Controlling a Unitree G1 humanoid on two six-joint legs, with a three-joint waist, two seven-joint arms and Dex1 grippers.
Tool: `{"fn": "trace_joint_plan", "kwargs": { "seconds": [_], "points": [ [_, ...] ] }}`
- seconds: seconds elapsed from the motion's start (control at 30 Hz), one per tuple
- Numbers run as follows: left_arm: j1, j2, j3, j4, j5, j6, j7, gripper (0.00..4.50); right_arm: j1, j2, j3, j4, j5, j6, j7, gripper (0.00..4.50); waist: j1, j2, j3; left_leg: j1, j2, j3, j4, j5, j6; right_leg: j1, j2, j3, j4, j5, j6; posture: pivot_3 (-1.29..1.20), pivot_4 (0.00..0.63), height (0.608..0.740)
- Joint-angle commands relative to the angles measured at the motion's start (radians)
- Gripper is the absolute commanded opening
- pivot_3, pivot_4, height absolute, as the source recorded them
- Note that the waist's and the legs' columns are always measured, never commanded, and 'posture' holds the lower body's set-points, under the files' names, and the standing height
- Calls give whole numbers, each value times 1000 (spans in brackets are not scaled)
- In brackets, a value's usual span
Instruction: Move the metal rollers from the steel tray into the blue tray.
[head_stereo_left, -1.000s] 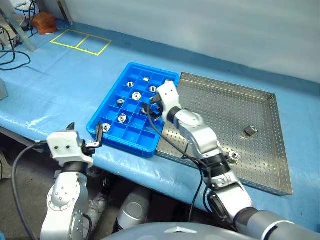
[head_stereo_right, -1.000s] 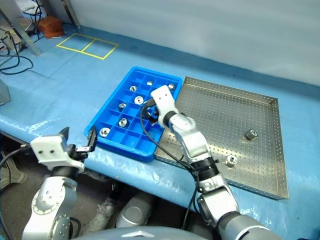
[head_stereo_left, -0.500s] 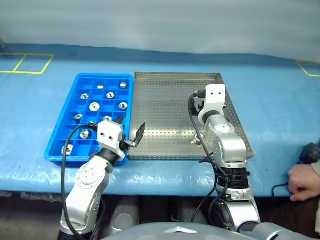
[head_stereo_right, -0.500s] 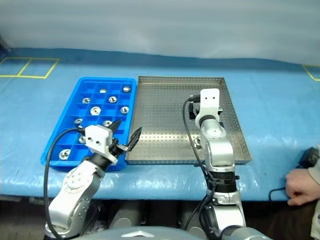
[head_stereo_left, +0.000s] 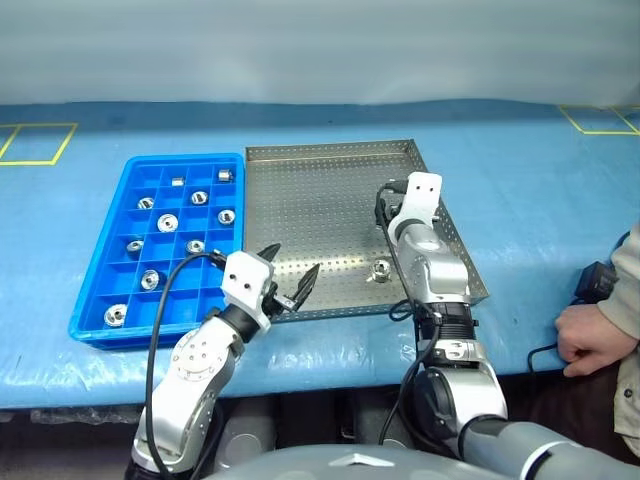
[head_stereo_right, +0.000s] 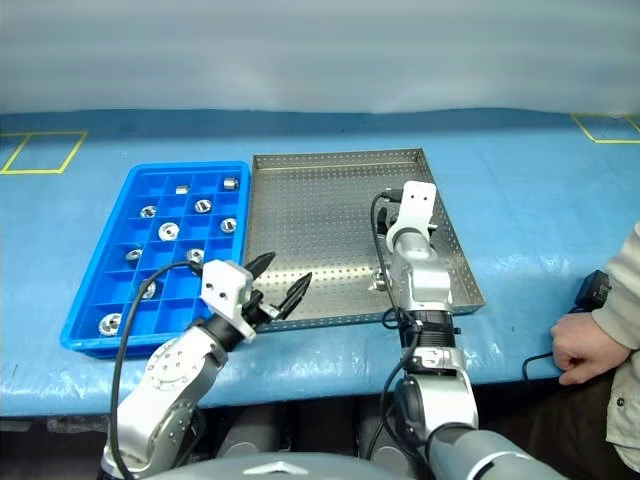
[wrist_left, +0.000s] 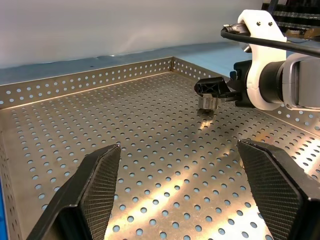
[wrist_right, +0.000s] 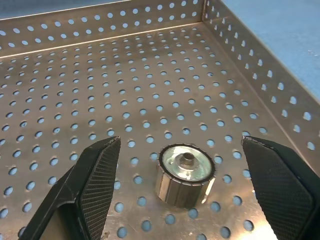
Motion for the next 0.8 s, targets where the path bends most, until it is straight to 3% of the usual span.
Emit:
{"fn": "trace_joint_plan", "kwargs": {
  "seconds": [0.03, 0.1, 0.2, 0.37, 0.4, 0.53, 0.8],
  "points": [
    [7, -3, -10, -23, -12, -3, -1, 4095, -47, -13, -4, 83, -3, -71, -25, 4082, 1, 0, 0, 0, 0, 0, 0, 0, 0, 0, 0, 0, 0, 0, 0, 150, 150, 740],
    [11, -4, -12, -25, -11, -3, 2, 4095, -59, -8, -11, 121, 5, -92, -39, 4082, 2, 0, 0, 0, 0, 1, 0, 0, 0, 0, 0, 1, 0, 0, 0, 161, 150, 740],
    [20, -9, -15, -31, -5, -2, 13, 4095, -76, -9, -14, 191, 4, -118, -61, 3525, 4, 0, 0, 0, 0, 1, 0, 0, 1, 0, 0, 1, 0, 0, 0, 175, 150, 740],
    [34, -24, -15, -38, 2, -14, 36, 4095, -84, 1, -4, 190, 21, -127, -50, 1823, 9, 0, 0, 0, 1, 1, 0, 0, 1, 0, 0, 1, 0, 0, 1, 204, 150, 740],
    [39, -32, -10, -41, 4, -20, 47, 4095, -84, 5, 4, 171, 25, -122, -41, 1679, 10, 0, 0, 0, 1, 1, 0, 0, 1, 0, 0, 1, 0, 0, 1, 211, 150, 740],
    [58, -58, 31, -57, 17, -53, 97, 4095, -86, 23, 76, 39, 39, -53, 44, 1684, 12, 1, 1, 0, 1, 1, 0, 0, 1, -1, 0, 2, 0, 0, 1, 236, 150, 740],
    [120, -64, 158, -108, 52, -108, 182, 4095, -107, 24, 412, -190, 21, 106, 347, 1684, 32, 1, 1, 1, 2, 0, -2, 0, 1, -1, 1, 0, 0, 0, 0, 327, 150, 740]
  ]
}}
